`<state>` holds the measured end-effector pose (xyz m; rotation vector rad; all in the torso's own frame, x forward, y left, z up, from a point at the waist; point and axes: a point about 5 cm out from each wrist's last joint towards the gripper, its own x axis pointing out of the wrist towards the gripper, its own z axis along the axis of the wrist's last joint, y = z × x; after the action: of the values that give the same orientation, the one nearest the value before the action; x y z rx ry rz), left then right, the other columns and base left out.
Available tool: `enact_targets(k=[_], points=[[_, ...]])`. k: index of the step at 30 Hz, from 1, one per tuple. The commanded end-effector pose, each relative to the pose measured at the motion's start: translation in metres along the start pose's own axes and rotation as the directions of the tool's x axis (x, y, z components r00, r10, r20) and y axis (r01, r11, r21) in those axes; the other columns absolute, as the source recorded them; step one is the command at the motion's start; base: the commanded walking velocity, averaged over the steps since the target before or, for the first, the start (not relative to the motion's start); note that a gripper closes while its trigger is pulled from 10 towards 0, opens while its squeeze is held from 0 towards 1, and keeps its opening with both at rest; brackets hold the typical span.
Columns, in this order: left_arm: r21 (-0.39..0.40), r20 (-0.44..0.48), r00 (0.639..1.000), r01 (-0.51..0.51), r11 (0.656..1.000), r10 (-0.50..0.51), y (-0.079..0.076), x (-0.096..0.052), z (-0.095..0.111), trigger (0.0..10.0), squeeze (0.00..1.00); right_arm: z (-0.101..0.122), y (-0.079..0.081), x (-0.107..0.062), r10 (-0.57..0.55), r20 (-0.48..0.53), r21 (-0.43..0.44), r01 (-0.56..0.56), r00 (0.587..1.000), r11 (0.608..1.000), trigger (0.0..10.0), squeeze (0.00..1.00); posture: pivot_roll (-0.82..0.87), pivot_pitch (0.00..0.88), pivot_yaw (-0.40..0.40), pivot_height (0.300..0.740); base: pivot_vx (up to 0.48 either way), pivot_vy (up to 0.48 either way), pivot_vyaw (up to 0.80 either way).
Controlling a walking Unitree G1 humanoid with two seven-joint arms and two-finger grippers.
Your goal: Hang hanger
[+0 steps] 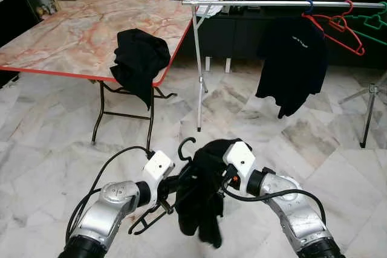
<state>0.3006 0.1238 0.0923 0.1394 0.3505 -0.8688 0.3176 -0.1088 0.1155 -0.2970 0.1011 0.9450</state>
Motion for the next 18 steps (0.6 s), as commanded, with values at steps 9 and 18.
enact_targets(k=[9,18], points=[[0.025,0.03,0.986,0.163,0.986,-0.164,-0.014,-0.012,0.007,10.0,0.0,0.02,-0.007,0.003,-0.029,0.066,-0.034,0.031,0.997,0.999,10.0,0.0,0.1,0.118,0.066,0.74,0.0,0.0,0.0],[0.012,0.033,0.984,0.172,0.985,-0.173,-0.016,-0.011,0.009,10.0,0.0,0.05,-0.013,0.004,-0.039,0.198,-0.062,0.052,0.979,0.997,10.0,0.0,0.1,0.118,0.067,0.74,0.0,0.0,0.0]])
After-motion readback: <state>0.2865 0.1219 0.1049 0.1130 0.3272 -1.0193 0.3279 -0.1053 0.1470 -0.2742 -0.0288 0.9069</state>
